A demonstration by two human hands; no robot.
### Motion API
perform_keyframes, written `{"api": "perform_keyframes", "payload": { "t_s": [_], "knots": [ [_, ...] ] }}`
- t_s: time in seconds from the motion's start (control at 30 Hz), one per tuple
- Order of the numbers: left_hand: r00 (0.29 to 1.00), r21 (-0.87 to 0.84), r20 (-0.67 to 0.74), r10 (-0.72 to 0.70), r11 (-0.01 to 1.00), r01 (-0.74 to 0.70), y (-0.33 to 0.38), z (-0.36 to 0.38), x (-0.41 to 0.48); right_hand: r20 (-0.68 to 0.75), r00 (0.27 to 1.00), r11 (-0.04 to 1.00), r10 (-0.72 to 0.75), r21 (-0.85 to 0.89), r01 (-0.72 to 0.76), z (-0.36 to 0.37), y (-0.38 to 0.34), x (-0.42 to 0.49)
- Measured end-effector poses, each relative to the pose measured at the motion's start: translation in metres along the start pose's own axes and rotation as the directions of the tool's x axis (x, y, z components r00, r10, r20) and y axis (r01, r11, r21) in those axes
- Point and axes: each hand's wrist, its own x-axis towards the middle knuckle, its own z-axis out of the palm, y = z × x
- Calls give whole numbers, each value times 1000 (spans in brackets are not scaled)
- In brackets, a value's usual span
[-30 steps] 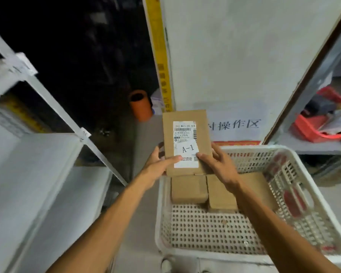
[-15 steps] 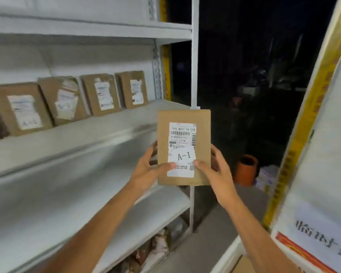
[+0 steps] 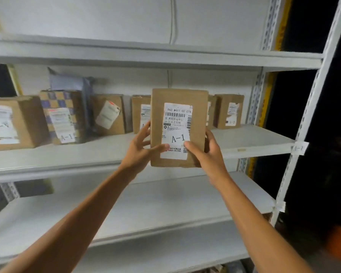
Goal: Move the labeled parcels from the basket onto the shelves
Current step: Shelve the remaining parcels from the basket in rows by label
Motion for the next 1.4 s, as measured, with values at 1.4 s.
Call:
{"api": "perform_keyframes", "payload": {
  "t_s": [1.4],
  "knots": [
    [933, 335, -317, -170, 900, 278, -176, -251, 170, 226, 968, 961, 107, -272, -42, 274, 160, 226]
  ]
}}
